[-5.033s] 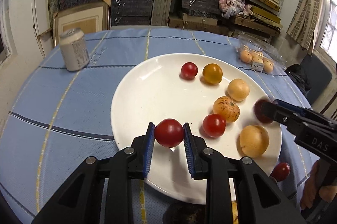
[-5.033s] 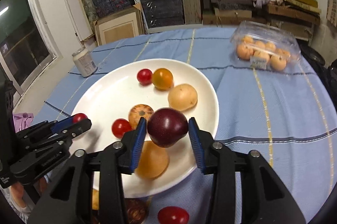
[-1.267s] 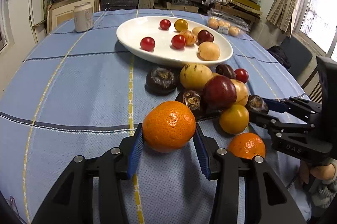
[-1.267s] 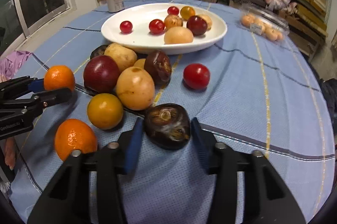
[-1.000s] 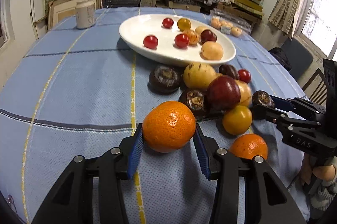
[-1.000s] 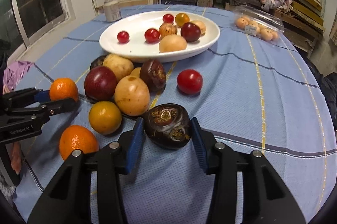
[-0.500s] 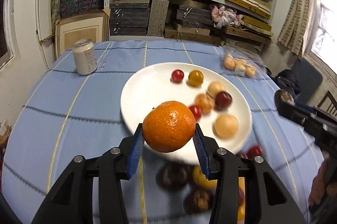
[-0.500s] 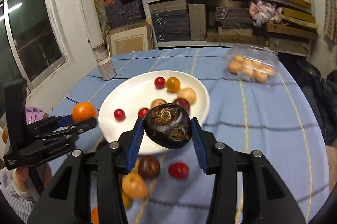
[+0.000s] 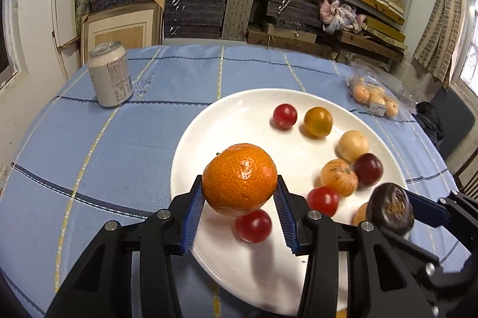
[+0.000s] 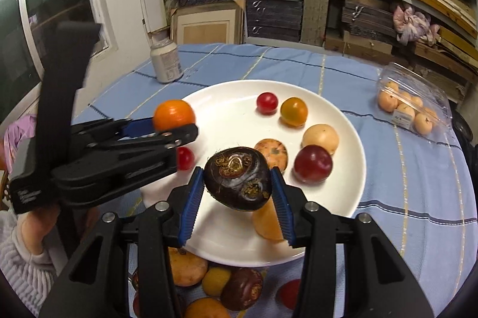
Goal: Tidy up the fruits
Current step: 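Place the tangerine on the plate with the left tool while the right tool places the brown fruit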
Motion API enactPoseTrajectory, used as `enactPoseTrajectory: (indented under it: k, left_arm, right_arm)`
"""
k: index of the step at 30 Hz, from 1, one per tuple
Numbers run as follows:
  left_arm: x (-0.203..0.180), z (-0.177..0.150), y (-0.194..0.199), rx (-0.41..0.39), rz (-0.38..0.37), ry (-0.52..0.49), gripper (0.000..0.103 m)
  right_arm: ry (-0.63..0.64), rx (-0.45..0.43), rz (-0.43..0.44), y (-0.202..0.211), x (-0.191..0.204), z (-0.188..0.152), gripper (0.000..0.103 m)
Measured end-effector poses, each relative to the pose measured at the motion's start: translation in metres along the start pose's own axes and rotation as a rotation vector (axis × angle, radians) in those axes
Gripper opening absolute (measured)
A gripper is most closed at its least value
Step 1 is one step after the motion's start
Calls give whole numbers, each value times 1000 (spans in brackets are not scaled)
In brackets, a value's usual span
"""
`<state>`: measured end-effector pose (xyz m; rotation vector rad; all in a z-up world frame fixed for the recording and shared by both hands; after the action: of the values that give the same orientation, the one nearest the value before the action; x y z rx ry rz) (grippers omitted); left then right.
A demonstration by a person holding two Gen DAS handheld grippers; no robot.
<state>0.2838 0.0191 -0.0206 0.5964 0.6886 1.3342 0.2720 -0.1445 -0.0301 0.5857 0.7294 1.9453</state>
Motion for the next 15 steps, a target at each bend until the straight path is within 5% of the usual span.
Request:
enactPoseTrajectory:
  k: [15]
  left_arm:
    - [-4, 0, -14, 1, 23, -34, 47]
  right_arm:
    - [2, 33, 0, -20, 1, -10, 45]
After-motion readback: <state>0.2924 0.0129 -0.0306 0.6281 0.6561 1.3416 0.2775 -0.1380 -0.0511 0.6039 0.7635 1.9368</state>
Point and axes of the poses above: each gripper's, at about its wrist camera, not at the fingertips, and y roughly against the way its jaws point, x to its left, z to its top, the point moved 3 cm from there along -y, roughly the way its jaws point, and after that the axes turned 3 degrees about x, right-handed, at the moved point
